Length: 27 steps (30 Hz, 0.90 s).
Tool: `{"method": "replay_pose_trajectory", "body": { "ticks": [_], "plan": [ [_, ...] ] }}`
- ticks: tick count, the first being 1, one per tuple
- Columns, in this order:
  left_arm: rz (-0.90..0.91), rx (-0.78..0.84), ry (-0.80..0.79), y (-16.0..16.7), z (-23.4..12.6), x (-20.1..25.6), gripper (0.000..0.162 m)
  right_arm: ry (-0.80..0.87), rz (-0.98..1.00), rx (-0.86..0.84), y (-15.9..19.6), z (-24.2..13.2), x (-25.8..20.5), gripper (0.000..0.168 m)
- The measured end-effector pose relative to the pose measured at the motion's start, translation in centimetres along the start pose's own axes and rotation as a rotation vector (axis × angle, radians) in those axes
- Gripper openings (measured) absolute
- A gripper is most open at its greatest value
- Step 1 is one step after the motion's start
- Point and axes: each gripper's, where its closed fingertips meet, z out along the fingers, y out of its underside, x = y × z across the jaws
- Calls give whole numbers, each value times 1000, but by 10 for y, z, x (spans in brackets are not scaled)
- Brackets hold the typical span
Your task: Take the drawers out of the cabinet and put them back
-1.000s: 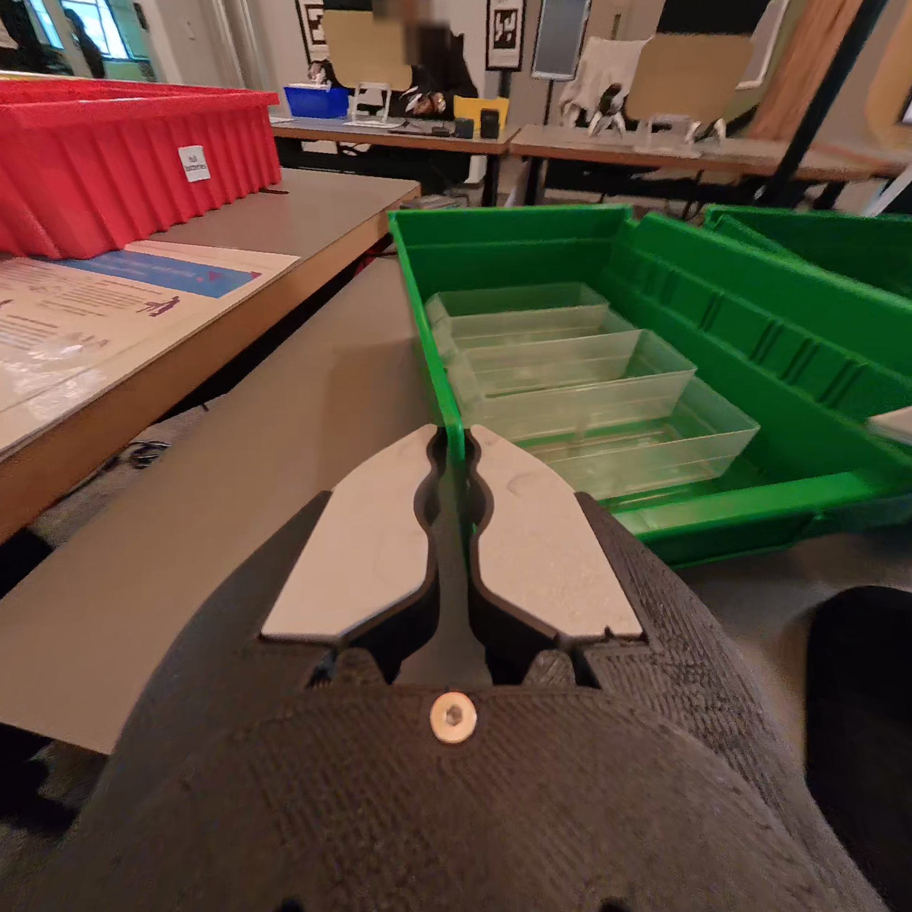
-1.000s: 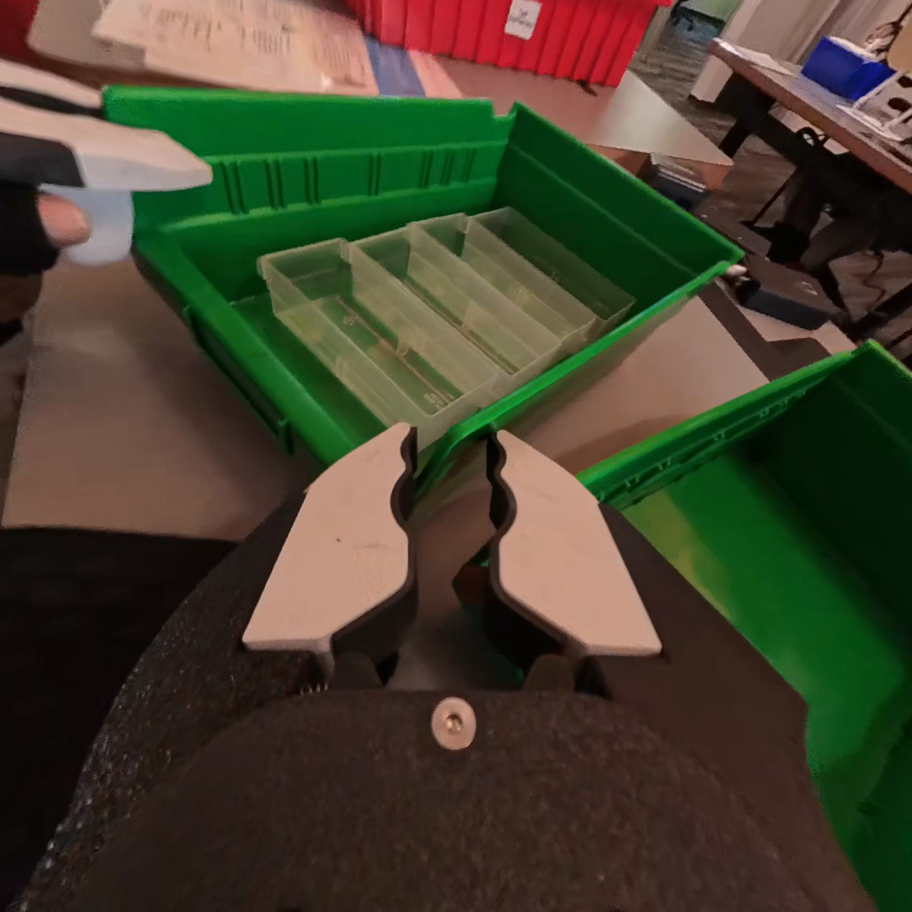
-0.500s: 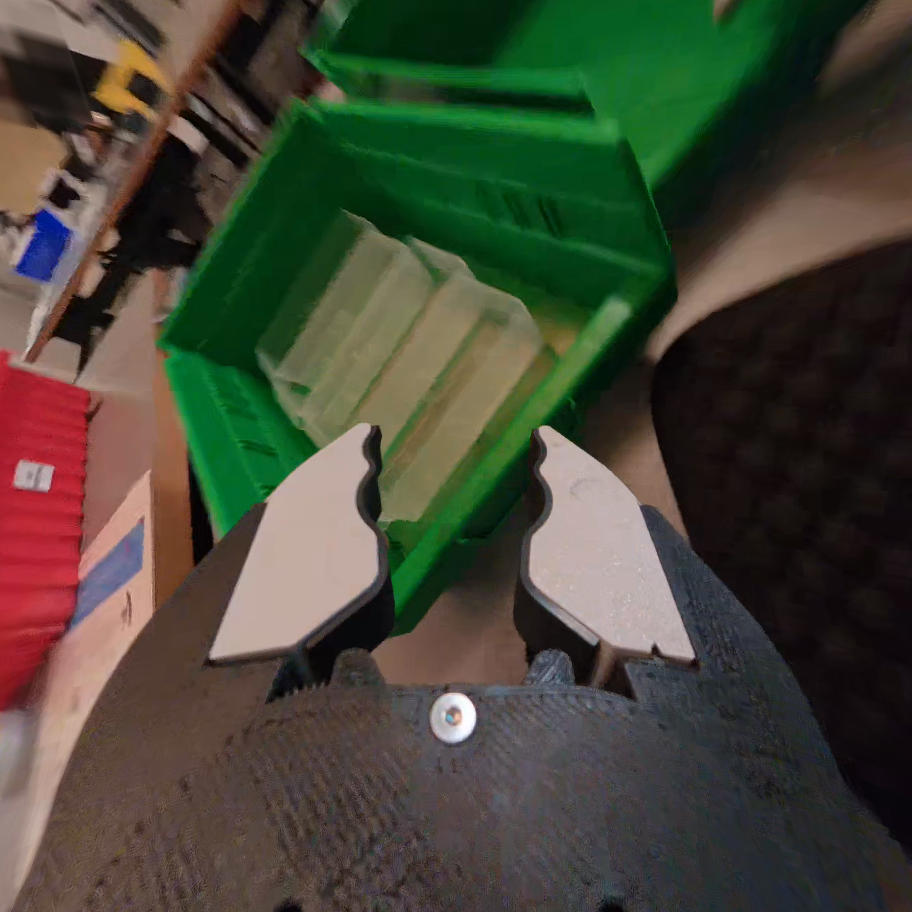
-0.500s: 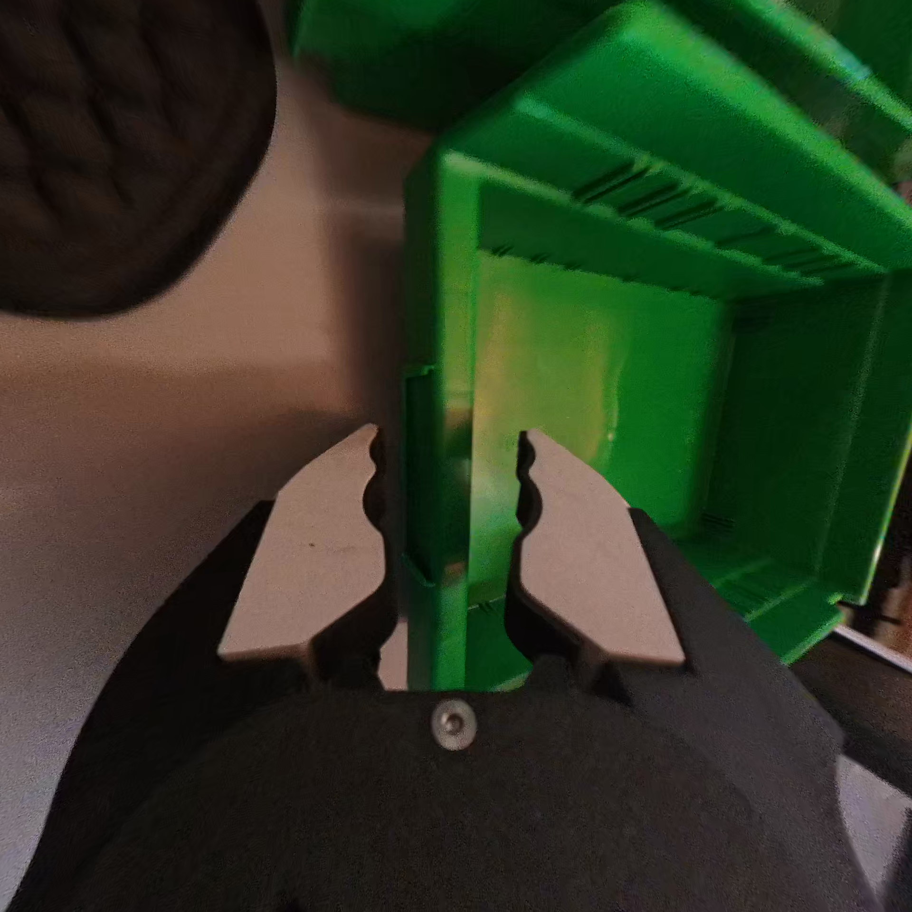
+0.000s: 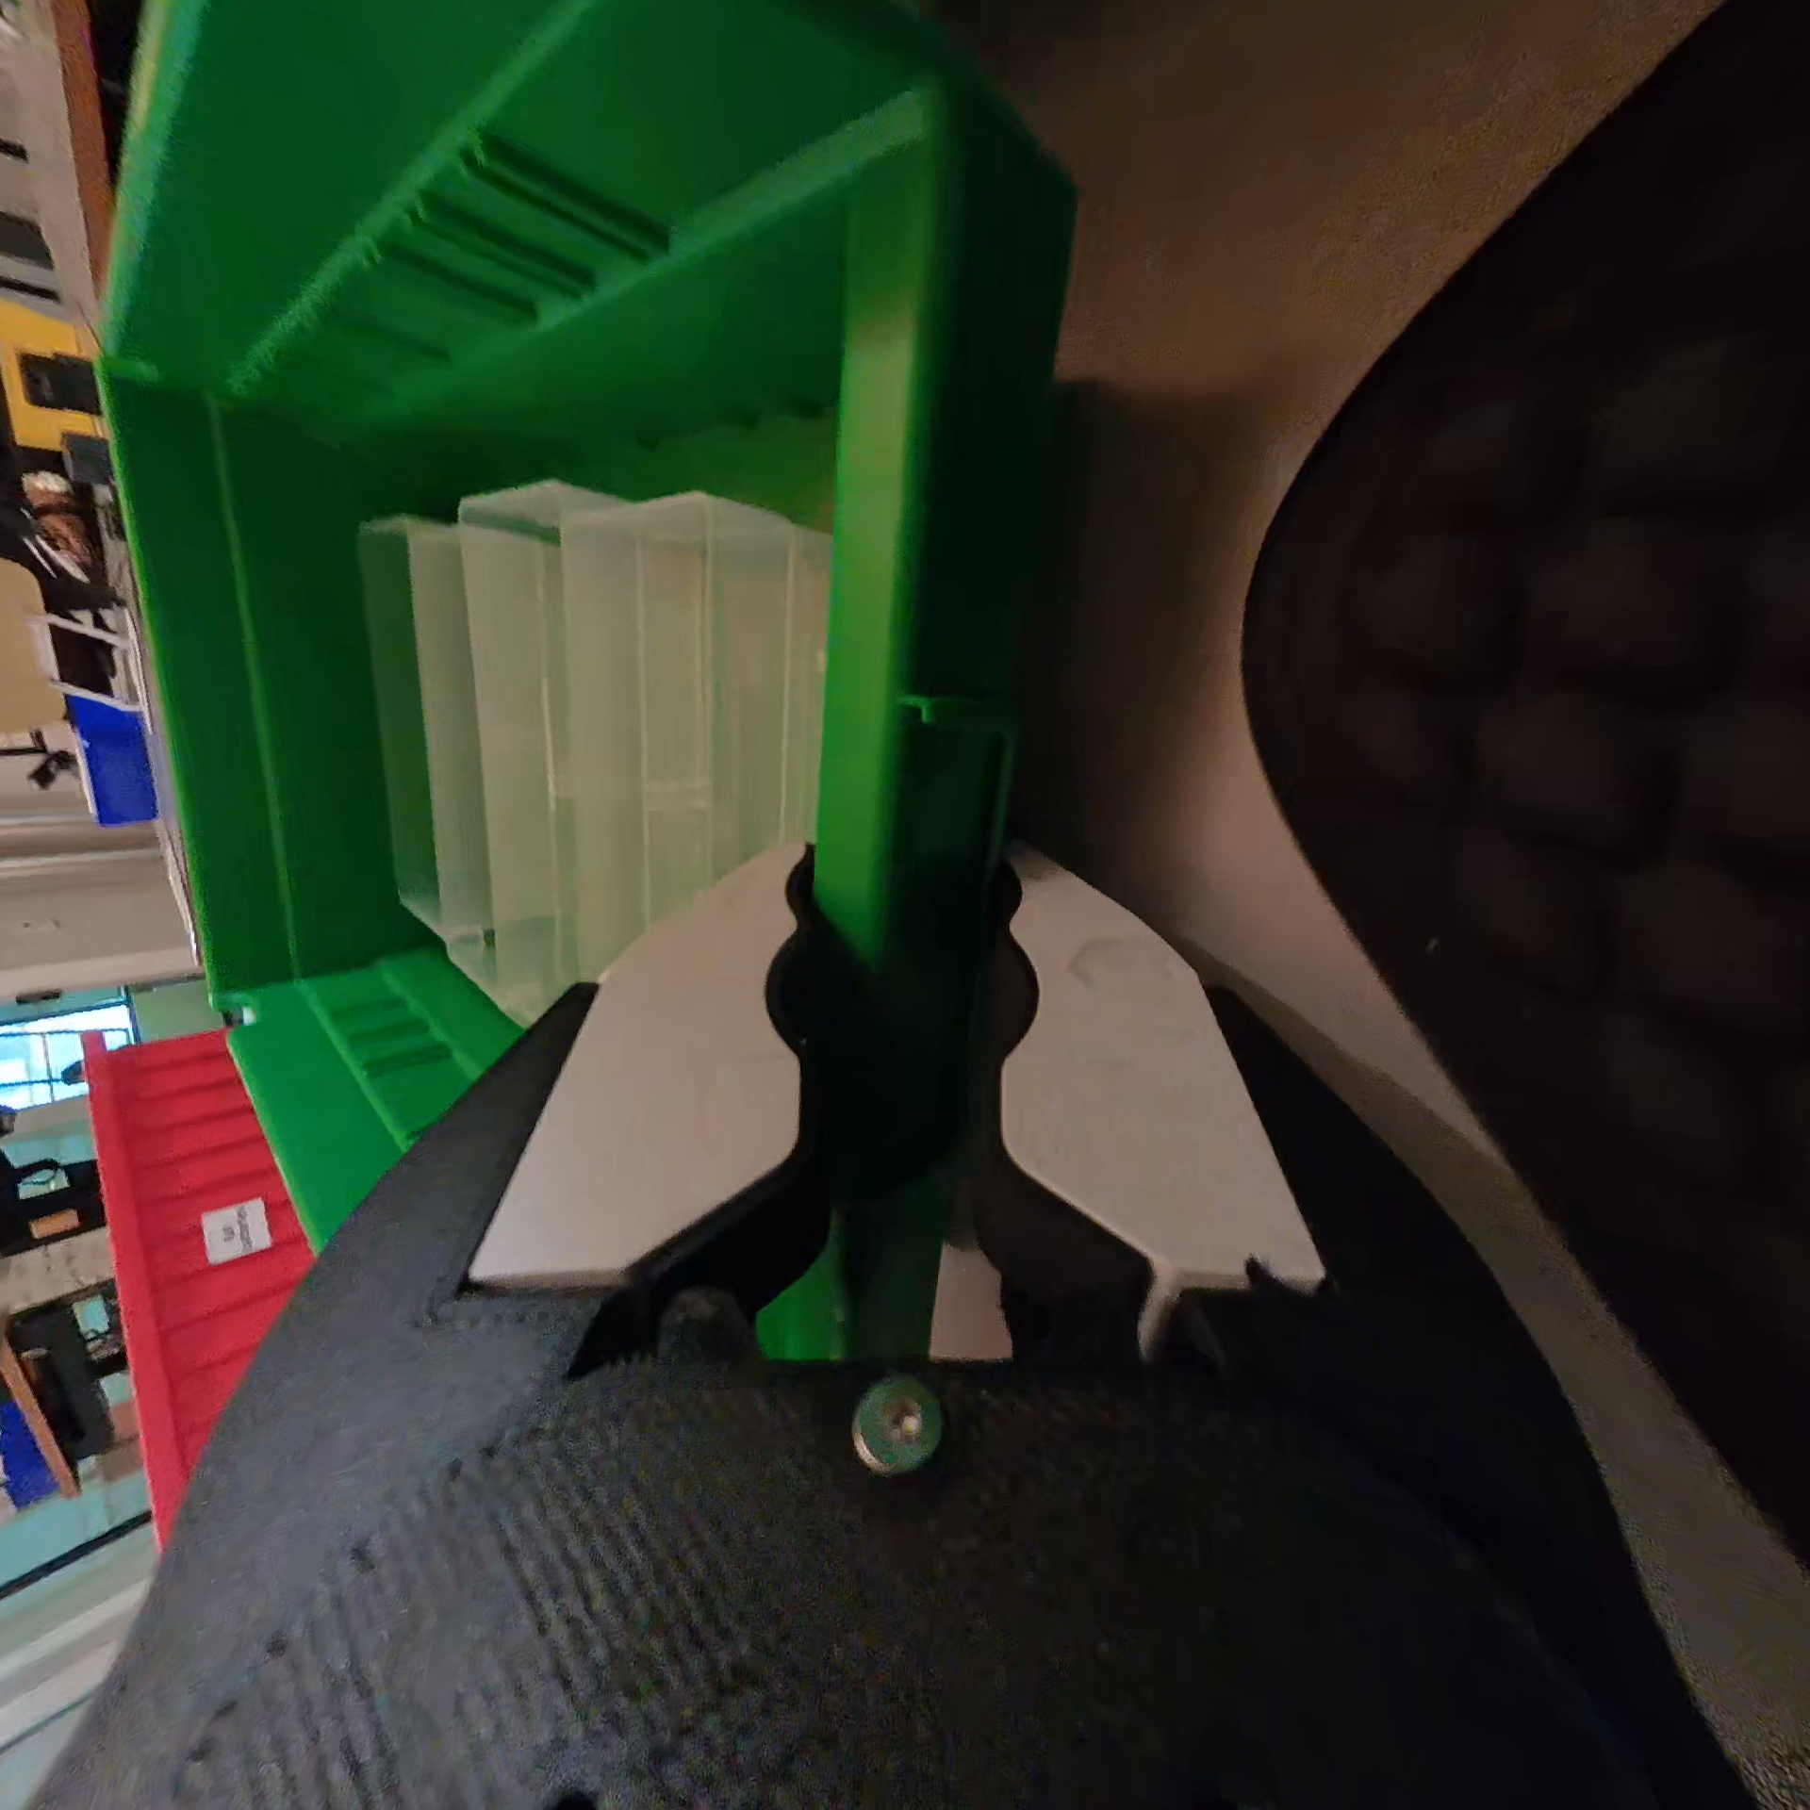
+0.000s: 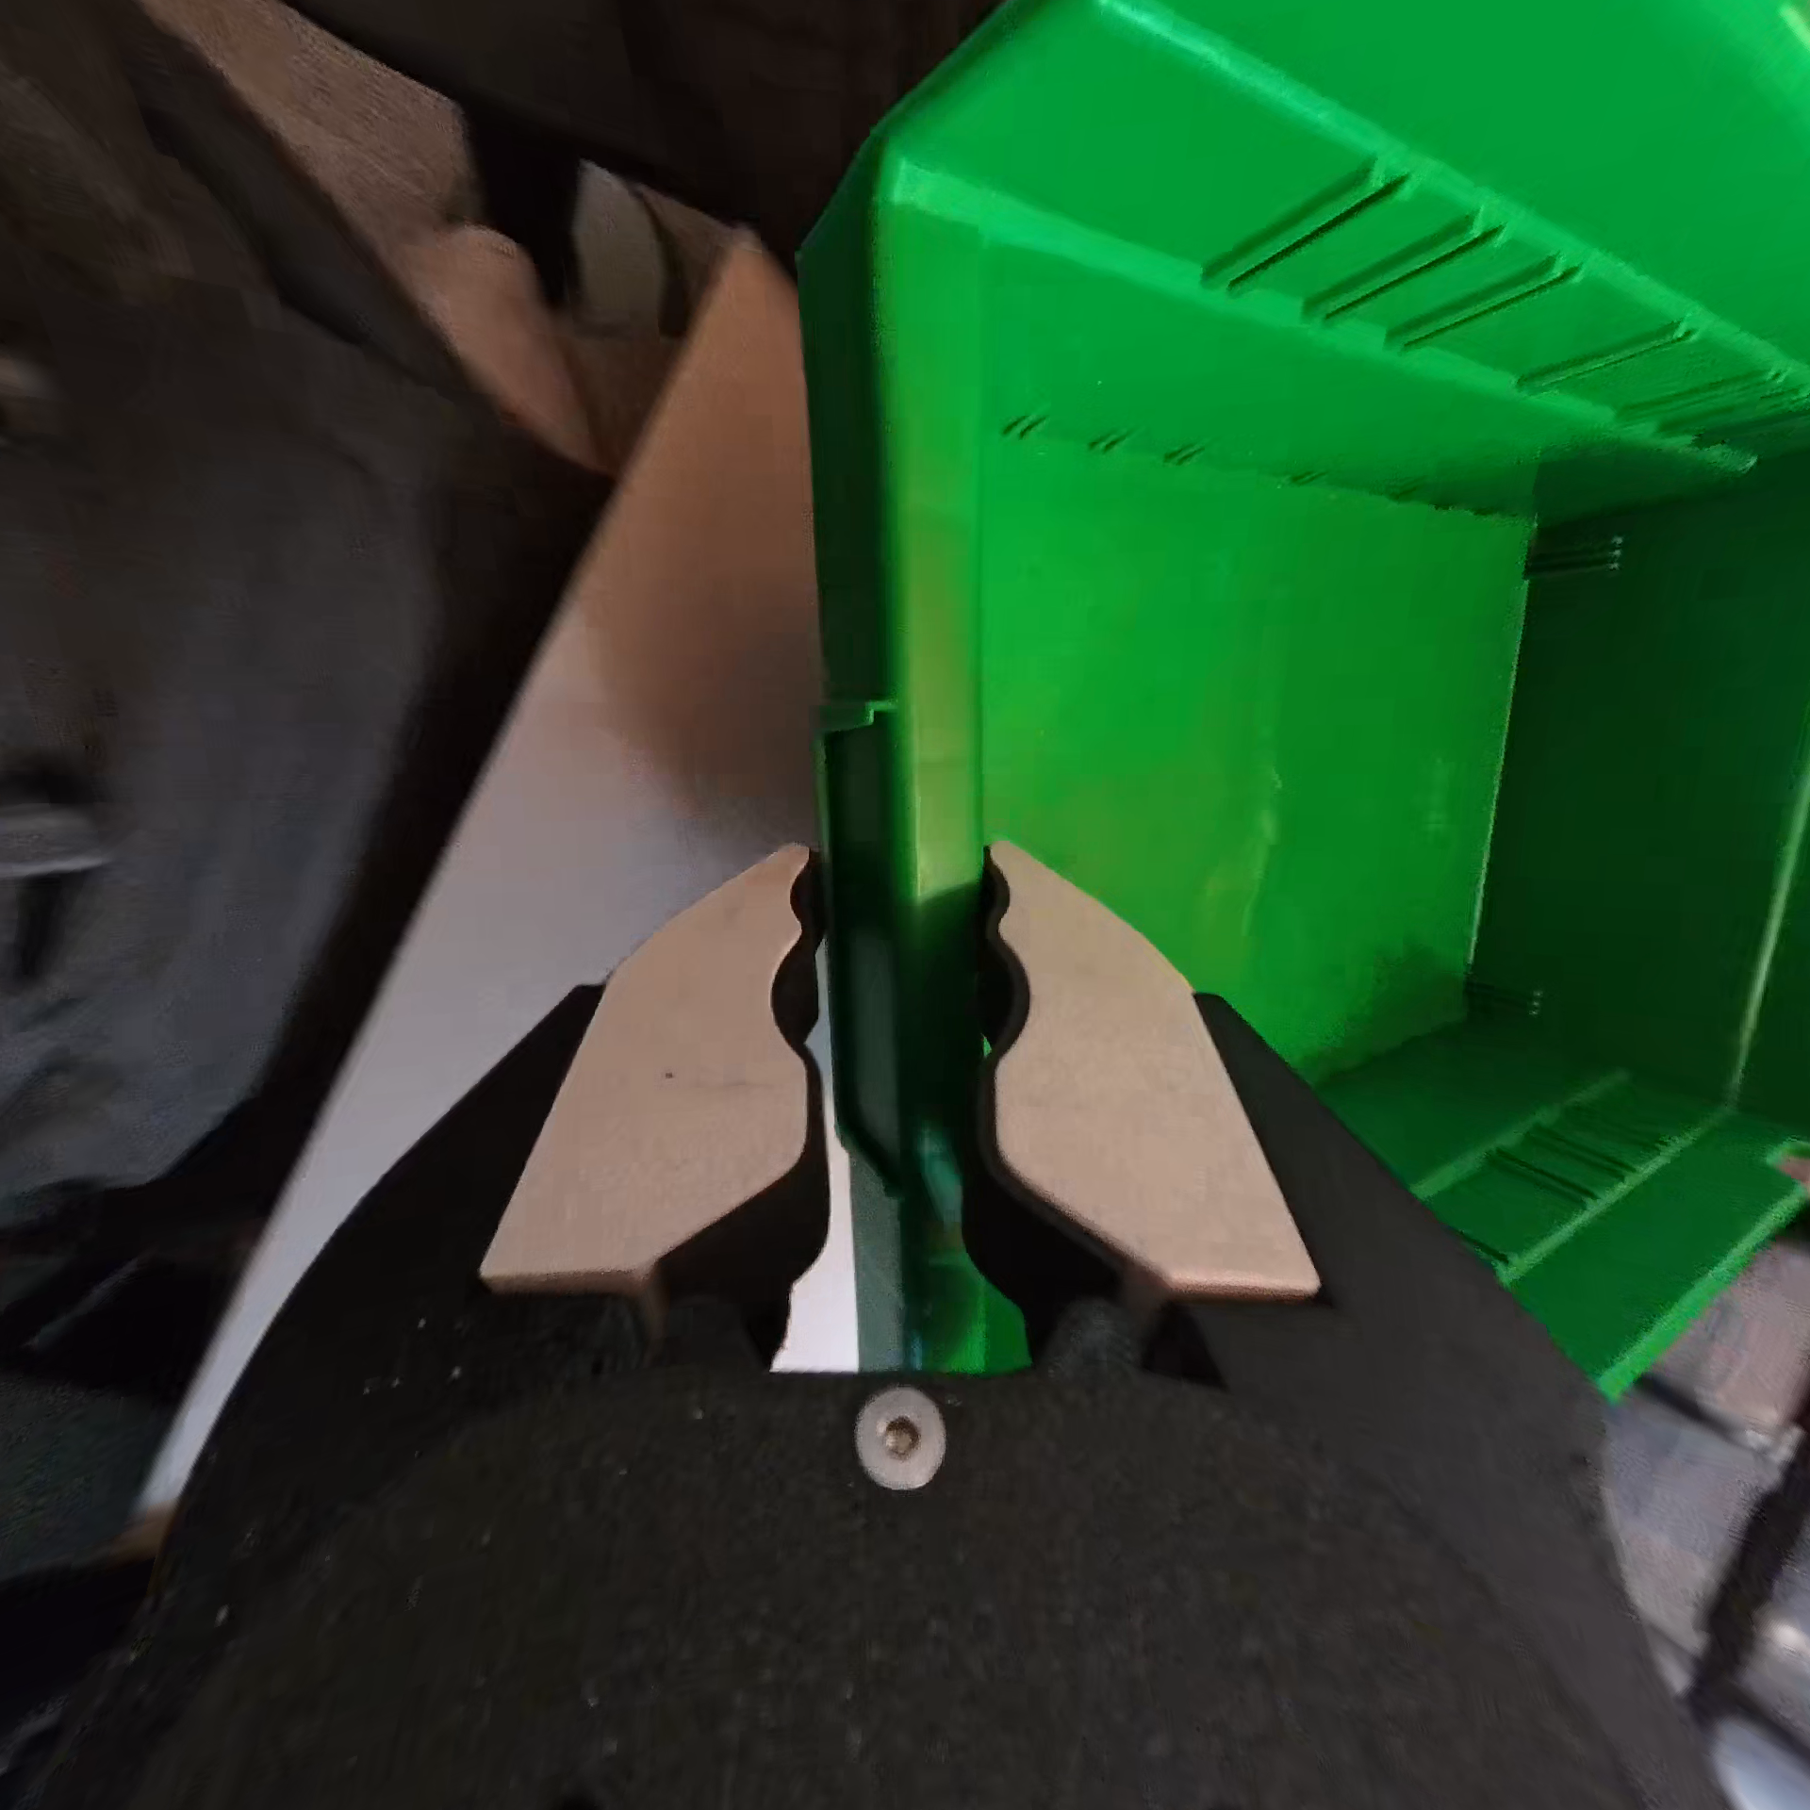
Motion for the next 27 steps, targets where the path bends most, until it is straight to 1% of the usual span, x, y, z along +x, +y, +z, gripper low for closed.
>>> {"method": "replay_pose_trajectory", "body": {
  "ticks": [5, 9, 13, 17, 24, 27],
  "plan": [
    [10, 68, -13, -33, 7, -2, 32, -22, 119, 161, 6, -72, -57, 29],
    [12, 73, -19, -53, 13, -6, 31, 53, 236, 188, 26, -112, -87, 29],
    [25, 118, 6, -78, 16, -7, 31, 177, 351, 103, 58, -135, -105, 30],
    [56, 154, 20, -106, 24, -3, 31, 236, 431, -18, 82, -147, -123, 30],
    [102, 231, 57, -159, 47, -5, 32, 370, 579, -289, 144, -154, -128, 31],
    [115, 254, 56, -176, 61, -9, 32, 403, 619, -339, 171, -148, -120, 31]
  ]
}}
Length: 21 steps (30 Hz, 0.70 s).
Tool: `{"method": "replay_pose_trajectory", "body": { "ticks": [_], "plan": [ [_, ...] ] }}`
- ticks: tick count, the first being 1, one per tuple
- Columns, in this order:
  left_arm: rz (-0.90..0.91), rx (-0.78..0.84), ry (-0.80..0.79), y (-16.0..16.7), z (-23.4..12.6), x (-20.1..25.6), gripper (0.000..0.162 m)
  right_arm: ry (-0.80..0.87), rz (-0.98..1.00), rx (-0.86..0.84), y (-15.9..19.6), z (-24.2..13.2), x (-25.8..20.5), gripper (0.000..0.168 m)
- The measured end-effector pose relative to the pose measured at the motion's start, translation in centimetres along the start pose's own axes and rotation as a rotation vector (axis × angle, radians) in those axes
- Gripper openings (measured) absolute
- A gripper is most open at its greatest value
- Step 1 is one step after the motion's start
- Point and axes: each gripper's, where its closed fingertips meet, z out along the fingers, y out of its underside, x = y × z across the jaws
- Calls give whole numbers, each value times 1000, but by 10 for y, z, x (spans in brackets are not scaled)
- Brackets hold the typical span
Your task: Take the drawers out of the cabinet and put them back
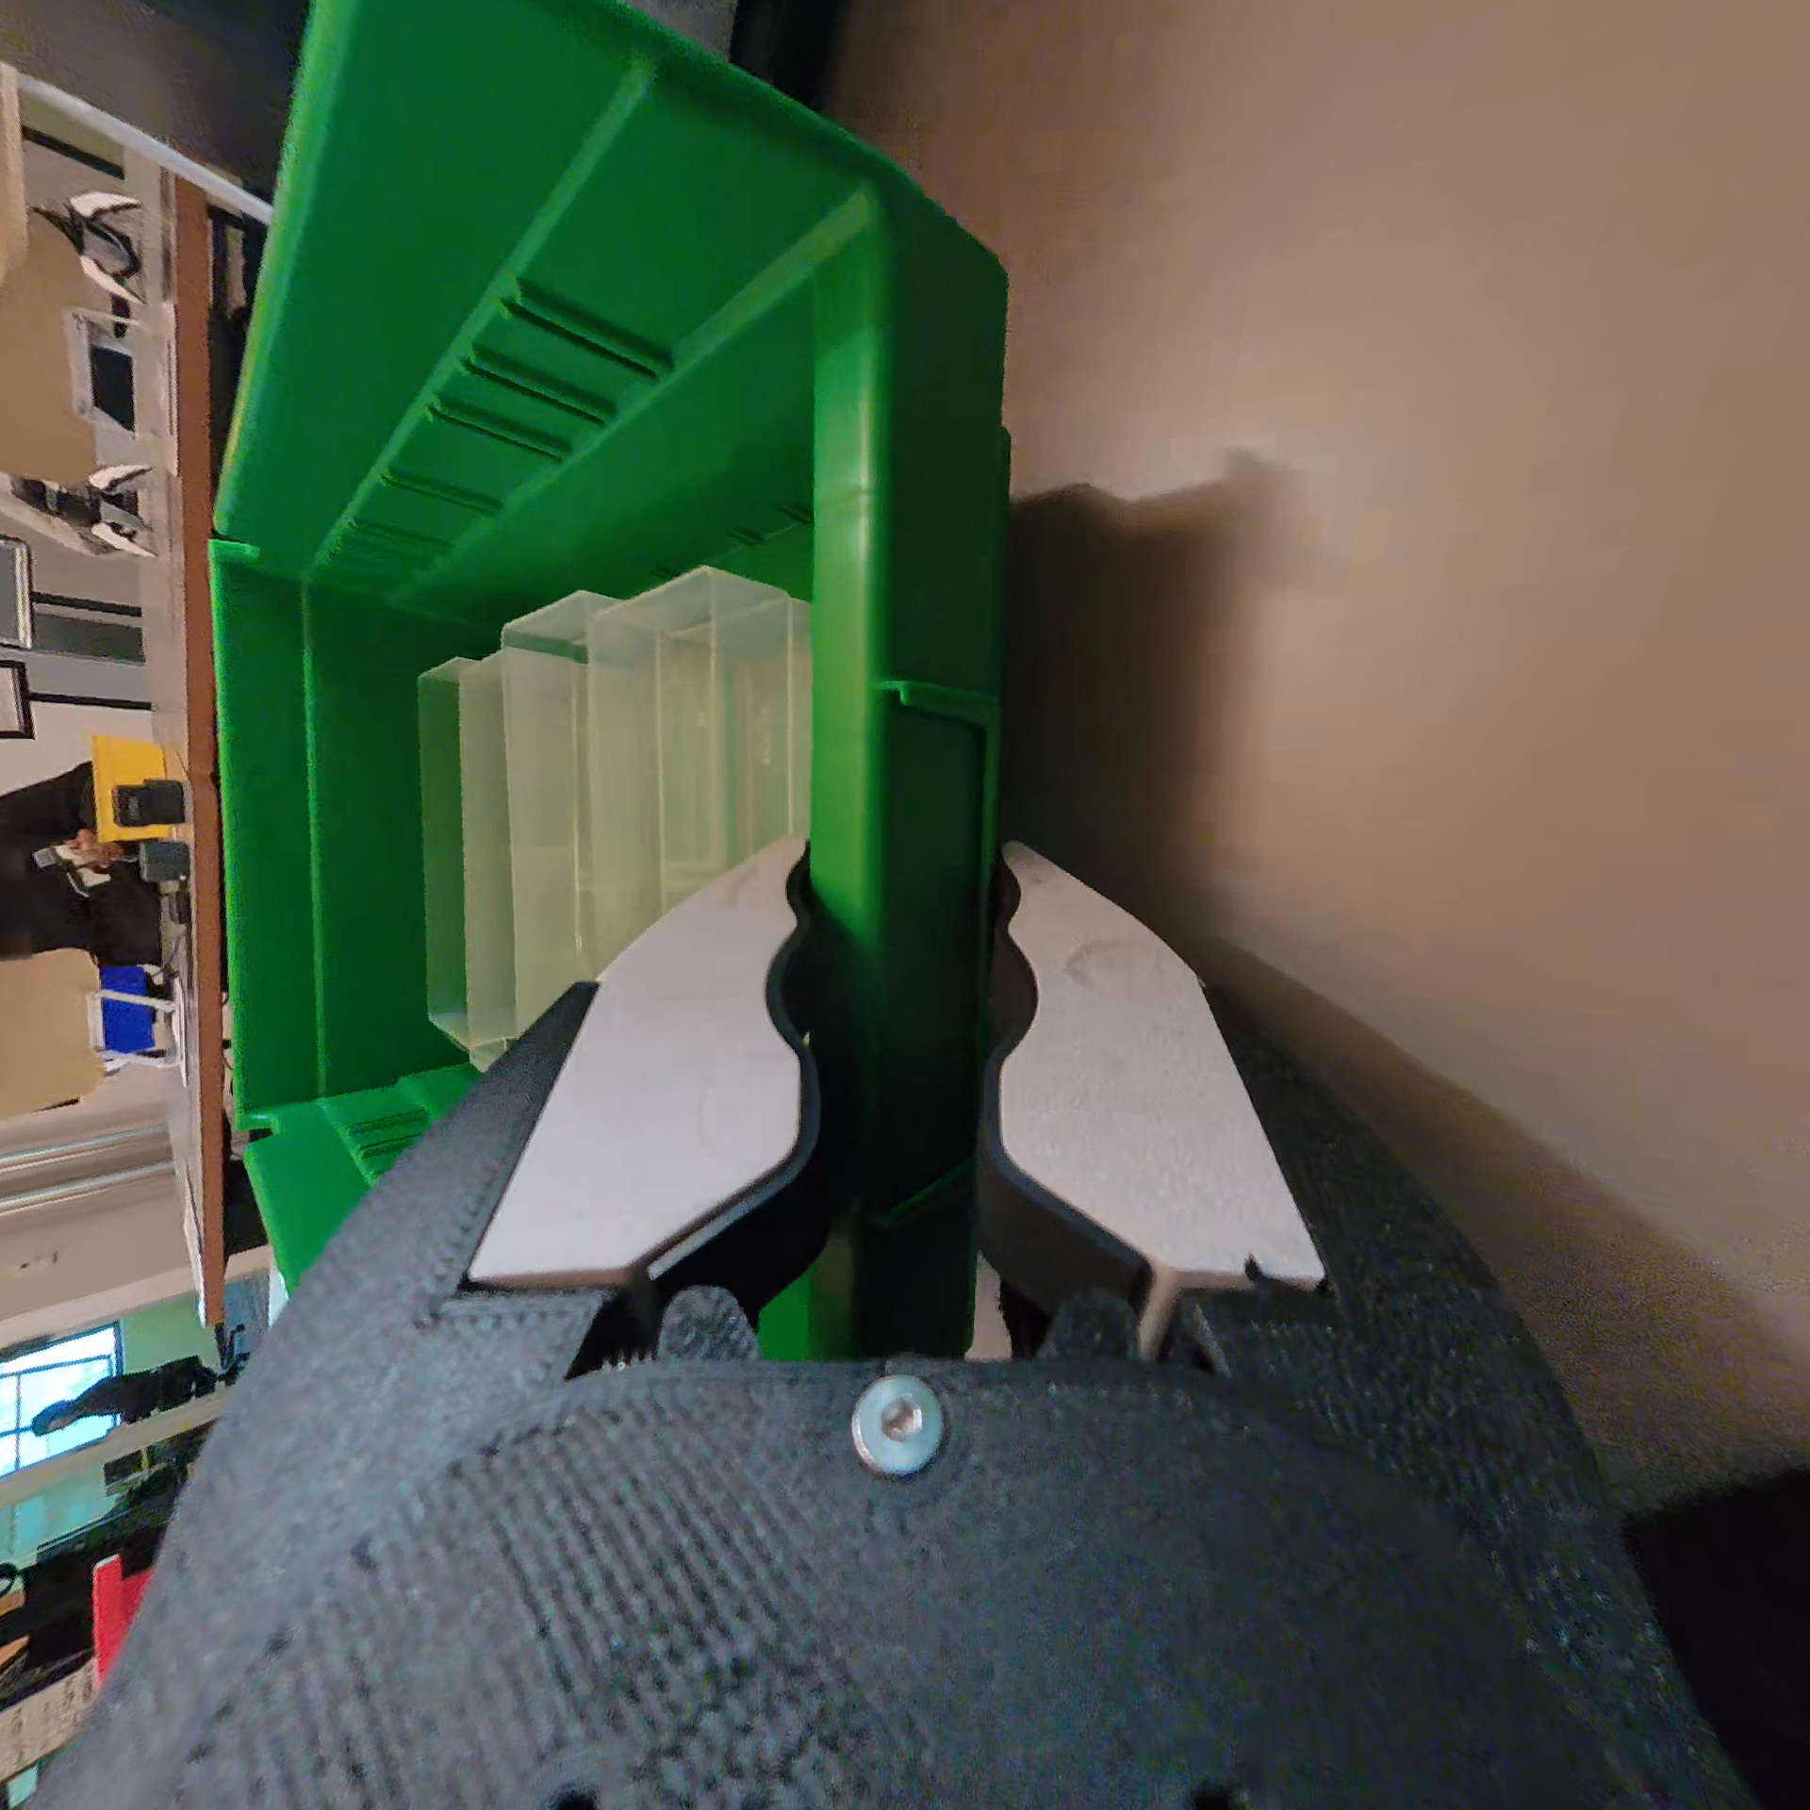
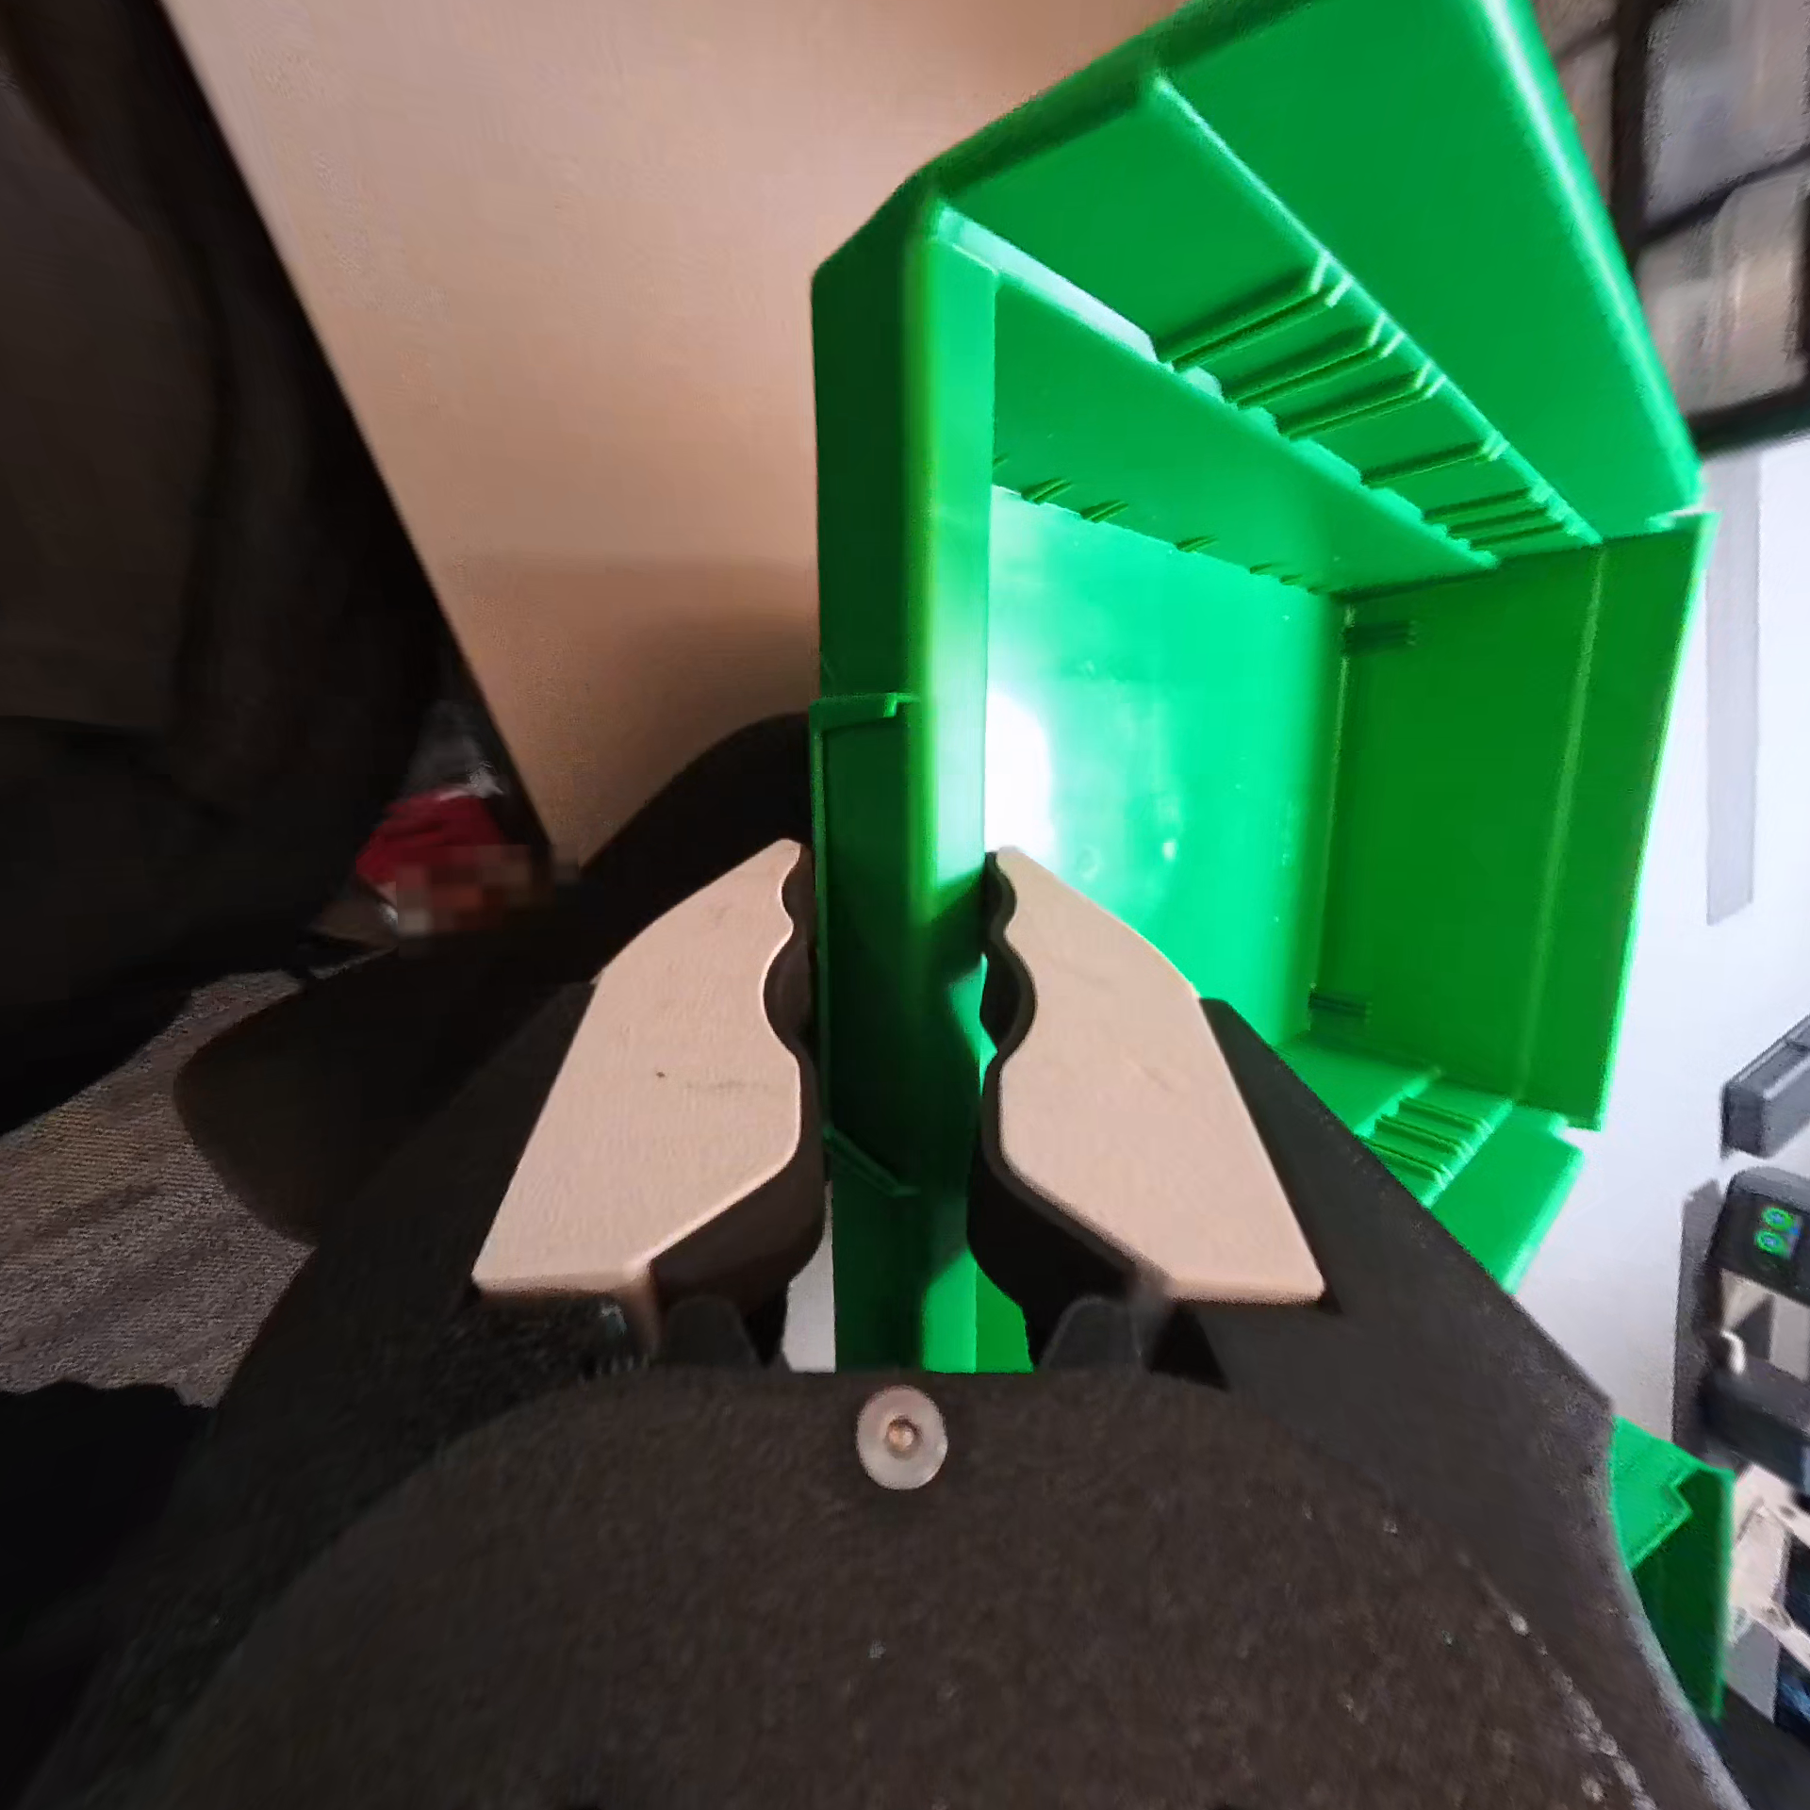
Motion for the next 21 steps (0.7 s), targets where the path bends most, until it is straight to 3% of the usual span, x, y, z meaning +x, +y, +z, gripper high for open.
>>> {"method": "replay_pose_trajectory", "body": {
  "ticks": [7, 15, 21],
  "plan": [
    [-22, 18, 8, -3, 29, -10, 33, 116, 24, -79, 44, 59, 75, 32],
    [-69, 17, 8, 6, 47, -33, 34, 216, -56, -131, 72, 132, 166, 31],
    [-154, 4, -46, 11, 53, -46, 42, 248, -21, -103, 77, 155, 207, 32]
  ]
}}
